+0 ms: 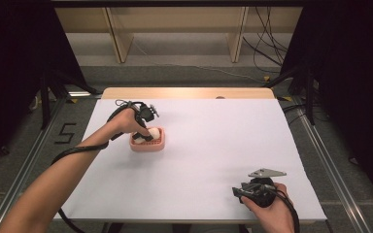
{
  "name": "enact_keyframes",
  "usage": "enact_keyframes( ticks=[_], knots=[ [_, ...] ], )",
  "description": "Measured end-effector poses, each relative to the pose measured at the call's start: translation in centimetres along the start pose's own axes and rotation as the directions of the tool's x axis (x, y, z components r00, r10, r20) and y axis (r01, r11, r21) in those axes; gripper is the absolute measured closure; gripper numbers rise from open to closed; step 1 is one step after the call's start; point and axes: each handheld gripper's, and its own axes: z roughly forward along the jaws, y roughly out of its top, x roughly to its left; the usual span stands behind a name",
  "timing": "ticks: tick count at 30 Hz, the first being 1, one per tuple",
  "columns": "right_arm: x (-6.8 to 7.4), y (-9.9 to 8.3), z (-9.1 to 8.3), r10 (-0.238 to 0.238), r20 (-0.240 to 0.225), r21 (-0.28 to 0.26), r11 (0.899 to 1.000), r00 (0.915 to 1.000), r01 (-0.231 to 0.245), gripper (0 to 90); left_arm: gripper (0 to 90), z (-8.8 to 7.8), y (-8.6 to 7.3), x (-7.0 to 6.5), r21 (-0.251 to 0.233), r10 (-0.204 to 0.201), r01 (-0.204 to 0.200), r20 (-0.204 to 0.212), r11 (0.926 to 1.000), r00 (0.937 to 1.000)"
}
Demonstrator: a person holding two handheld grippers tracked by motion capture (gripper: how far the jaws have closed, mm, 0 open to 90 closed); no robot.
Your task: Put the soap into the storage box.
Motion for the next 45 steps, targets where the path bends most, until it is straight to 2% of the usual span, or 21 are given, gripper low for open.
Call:
enact_keyframes(
  ticks=[4,6,10,15,17,18,19,22,23,25,27,31,32,33,34,35,36,38,41,42,45],
  knots=[
    [0.0,0.0,-0.1,0.016,0.003,0.009,1.000,0.9999,-0.016,58.1,37.0,-0.6,-0.2,-0.4,-0.034,-0.015,0.014,-0.006,0.9993,0.9999],
    [0.0,0.0,0.0,0.003,0.002,-0.013,1.000,1.0000,-0.003,58.1,35.6,-1.0,-0.5,-0.6,-0.052,-0.024,0.023,-0.013,0.9984,0.9996],
    [0.1,0.0,-0.1,0.003,0.011,-0.007,1.000,0.9999,-0.003,57.8,31.8,-1.8,-1.6,-1.4,-0.116,-0.094,0.092,-0.009,0.9889,0.9956],
    [0.1,0.0,-0.1,-0.004,0.008,-0.019,1.000,1.0000,0.004,57.7,29.7,-2.3,-3.1,-2.1,-0.146,-0.120,0.118,-0.008,0.9823,0.9927],
    [0.2,0.0,-0.1,0.004,0.009,-0.015,1.000,0.9999,-0.004,57.6,29.4,-2.7,-4.4,-2.7,-0.173,-0.151,0.147,-0.010,0.9738,0.9885],
    [0.2,0.0,-0.1,0.004,0.009,-0.015,1.000,0.9999,-0.004,57.6,29.4,-2.7,-4.4,-2.7,-0.173,-0.151,0.147,-0.010,0.9738,0.9885],
    [0.2,0.0,0.0,0.003,0.008,-0.016,1.000,1.0000,-0.003,57.6,29.4,-2.8,-5.3,-3.3,-0.210,-0.193,0.188,-0.007,0.9596,0.9811],
    [0.2,0.0,0.0,0.000,0.009,-0.018,1.000,1.0000,0.001,57.5,29.3,-3.0,-6.3,-3.7,-0.223,-0.208,0.202,-0.005,0.9536,0.9781],
    [0.2,0.0,-0.1,-0.008,0.019,-0.012,1.000,0.9998,0.008,57.4,29.1,-3.2,-7.2,-4.3,-0.240,-0.223,0.217,0.001,0.9463,0.9748],
    [0.2,0.0,-0.1,-0.007,0.018,-0.012,1.000,0.9998,0.007,57.3,29.1,-3.3,-7.6,-4.4,-0.244,-0.218,0.210,-0.009,0.9469,0.9758],
    [0.2,0.0,0.1,0.008,0.011,-0.018,1.000,0.9999,-0.008,57.1,28.8,-3.3,-8.8,-5.4,-0.262,-0.255,0.252,0.021,0.9316,0.9666],
    [0.2,0.0,-0.1,-0.007,0.022,-0.013,1.000,0.9997,0.007,56.8,28.6,-3.5,-10.3,-6.4,-0.268,-0.269,0.274,0.058,0.9236,0.9614],
    [0.2,0.0,-0.1,-0.010,0.021,-0.016,1.000,0.9997,0.010,56.8,28.6,-3.7,-10.6,-6.7,-0.266,-0.266,0.273,0.065,0.9246,0.9619],
    [0.3,0.0,-0.2,0.014,0.022,-0.001,1.000,0.9997,-0.014,56.7,28.6,-3.6,-10.9,-7.2,-0.287,-0.280,0.286,0.064,0.9142,0.9579],
    [0.3,0.0,-0.2,0.014,0.022,-0.001,1.000,0.9997,-0.014,56.7,28.5,-3.6,-10.9,-7.2,-0.287,-0.280,0.286,0.064,0.9142,0.9579],
    [0.2,0.0,-0.1,-0.010,0.021,-0.015,1.000,0.9997,0.010,56.7,28.4,-3.7,-11.6,-7.9,-0.299,-0.292,0.300,0.073,0.9059,0.9536],
    [0.2,0.0,0.0,-0.007,0.020,-0.017,1.000,0.9998,0.007,56.6,28.4,-3.7,-11.6,-7.9,-0.299,-0.292,0.300,0.073,0.9059,0.9536],
    [0.1,0.0,-0.1,-0.010,0.020,-0.016,1.000,0.9998,0.010,56.6,28.4,-3.6,-12.7,-9.0,-0.329,-0.285,0.296,0.083,0.8968,0.9550],
    [0.2,0.0,-0.1,-0.004,0.007,-0.019,1.000,1.0000,0.004,56.5,28.2,-3.5,-13.5,-9.8,-0.337,-0.286,0.298,0.085,0.8932,0.9544],
    [0.2,0.0,-0.1,-0.001,0.006,-0.019,1.000,1.0000,0.002,56.5,27.9,-3.3,-14.4,-10.4,-0.321,-0.271,0.289,0.101,0.9017,0.9573],
    [0.3,0.0,-0.1,0.001,0.006,-0.022,1.000,1.0000,-0.001,56.5,27.6,-2.7,-15.9,-11.3,-0.312,-0.283,0.304,0.114,0.9000,0.9524]
  ],
)
